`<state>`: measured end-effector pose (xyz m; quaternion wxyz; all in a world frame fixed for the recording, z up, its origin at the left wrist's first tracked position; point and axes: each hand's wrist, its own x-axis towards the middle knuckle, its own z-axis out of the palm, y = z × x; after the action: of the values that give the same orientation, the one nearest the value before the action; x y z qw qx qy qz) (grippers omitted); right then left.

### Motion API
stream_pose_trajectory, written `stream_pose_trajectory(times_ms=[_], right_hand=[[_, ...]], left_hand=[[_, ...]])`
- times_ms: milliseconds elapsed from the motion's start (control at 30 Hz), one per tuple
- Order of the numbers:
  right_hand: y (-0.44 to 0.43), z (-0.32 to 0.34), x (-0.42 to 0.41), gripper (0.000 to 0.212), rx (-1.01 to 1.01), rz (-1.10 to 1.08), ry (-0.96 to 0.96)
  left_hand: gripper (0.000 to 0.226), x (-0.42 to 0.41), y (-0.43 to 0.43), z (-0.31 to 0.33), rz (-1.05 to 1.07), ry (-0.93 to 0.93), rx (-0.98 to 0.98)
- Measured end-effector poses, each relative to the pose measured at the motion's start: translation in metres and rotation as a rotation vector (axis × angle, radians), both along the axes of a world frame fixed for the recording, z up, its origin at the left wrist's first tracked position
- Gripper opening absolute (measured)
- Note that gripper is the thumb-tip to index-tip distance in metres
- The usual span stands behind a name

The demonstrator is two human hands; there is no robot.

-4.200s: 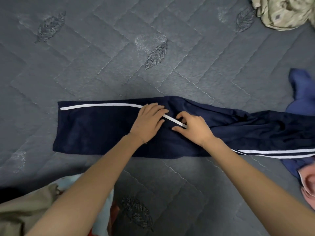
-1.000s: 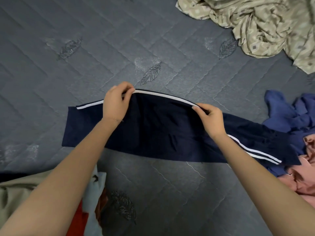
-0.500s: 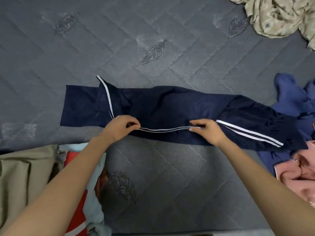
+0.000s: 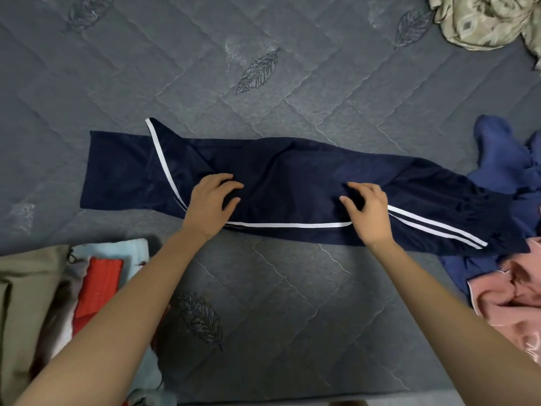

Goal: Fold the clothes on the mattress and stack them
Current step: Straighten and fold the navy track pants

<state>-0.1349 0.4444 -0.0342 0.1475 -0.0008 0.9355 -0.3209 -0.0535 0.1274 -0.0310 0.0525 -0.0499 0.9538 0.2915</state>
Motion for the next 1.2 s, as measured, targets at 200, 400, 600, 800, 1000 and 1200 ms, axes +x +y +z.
stream_pose_trajectory(times_ms=[200,400,600,800,1000,1200], right_hand=[[0.030,-0.003,0.002,0.043,0.018,0.015,-0.027],[0.056,0.003,0.001,0.050,0.110,0.096,0.069],[0.124,0.004,-0.001,0.055,0.253,0.125,0.079],[0.190,-0.008,-0.006,0.062,0.420,0.219,-0.016],[0.228,-0.017,-0.016,0.046,0.401,0.287,0.080],[0.269,-0.004,-0.019,0.044,0.379,0.272,0.065]], left_hand=[[0.040,-0.014,0.057,-0.005,-0.117,0.027,-0.018],[0.046,-0.023,0.107,-0.012,-0.116,0.041,-0.067],[0.049,-0.044,0.175,-0.014,-0.170,0.071,-0.125],[0.042,-0.066,0.260,-0.016,-0.338,0.126,-0.106],[0.042,-0.072,0.307,-0.029,-0.515,0.108,-0.242],[0.017,-0.079,0.340,-0.030,-0.541,0.196,-0.314]])
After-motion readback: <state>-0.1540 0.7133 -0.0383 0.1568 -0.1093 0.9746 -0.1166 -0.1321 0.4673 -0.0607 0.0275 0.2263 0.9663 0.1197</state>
